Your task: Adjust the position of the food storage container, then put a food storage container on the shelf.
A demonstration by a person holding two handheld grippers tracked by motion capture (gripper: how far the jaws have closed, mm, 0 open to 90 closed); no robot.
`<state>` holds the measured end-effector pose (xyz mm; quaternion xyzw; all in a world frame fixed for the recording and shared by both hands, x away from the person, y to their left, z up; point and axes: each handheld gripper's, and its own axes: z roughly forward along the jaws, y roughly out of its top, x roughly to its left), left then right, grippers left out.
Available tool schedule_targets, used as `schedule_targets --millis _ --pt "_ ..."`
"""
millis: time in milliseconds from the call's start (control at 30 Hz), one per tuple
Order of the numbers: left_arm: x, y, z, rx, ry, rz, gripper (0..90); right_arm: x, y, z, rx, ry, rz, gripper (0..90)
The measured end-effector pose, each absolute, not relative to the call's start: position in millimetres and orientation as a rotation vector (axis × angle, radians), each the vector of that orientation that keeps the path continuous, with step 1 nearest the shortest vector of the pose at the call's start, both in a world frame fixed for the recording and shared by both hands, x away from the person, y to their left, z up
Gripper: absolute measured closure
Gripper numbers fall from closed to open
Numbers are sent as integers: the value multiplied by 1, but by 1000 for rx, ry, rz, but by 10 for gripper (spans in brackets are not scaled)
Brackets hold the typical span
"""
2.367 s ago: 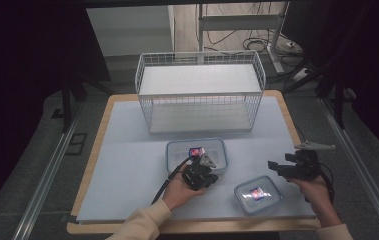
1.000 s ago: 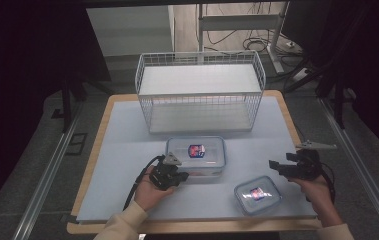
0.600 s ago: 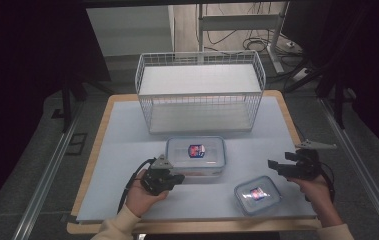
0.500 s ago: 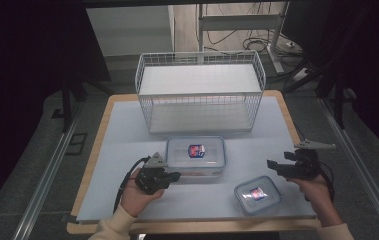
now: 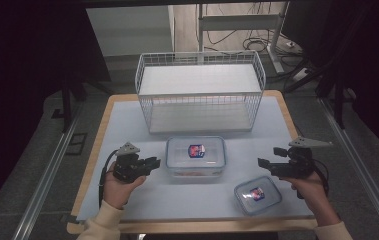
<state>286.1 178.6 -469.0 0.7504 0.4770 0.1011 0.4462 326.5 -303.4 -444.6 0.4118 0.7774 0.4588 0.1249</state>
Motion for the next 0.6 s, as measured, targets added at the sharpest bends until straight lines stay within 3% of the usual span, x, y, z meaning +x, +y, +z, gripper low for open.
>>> schedule_targets --millis 67,100,133,233,600 --pt "286 178 -468 1848 1197 267 473 326 -303 -444 1188 2267 1346 149" --pt "287 178 -468 1847 1206 255 473 325 -303 -444 1187 2265 1350 147" --pt "288 179 -468 1846 1207 236 328 325 -303 -443 1189 2271 1359 145" --pt "290 180 -467 1835 1192 192 231 324 -301 -442 1185 2274 1372 143" --pt "303 184 -471 1797 1211 112 153 328 -283 -440 1215 2343 1368 141"
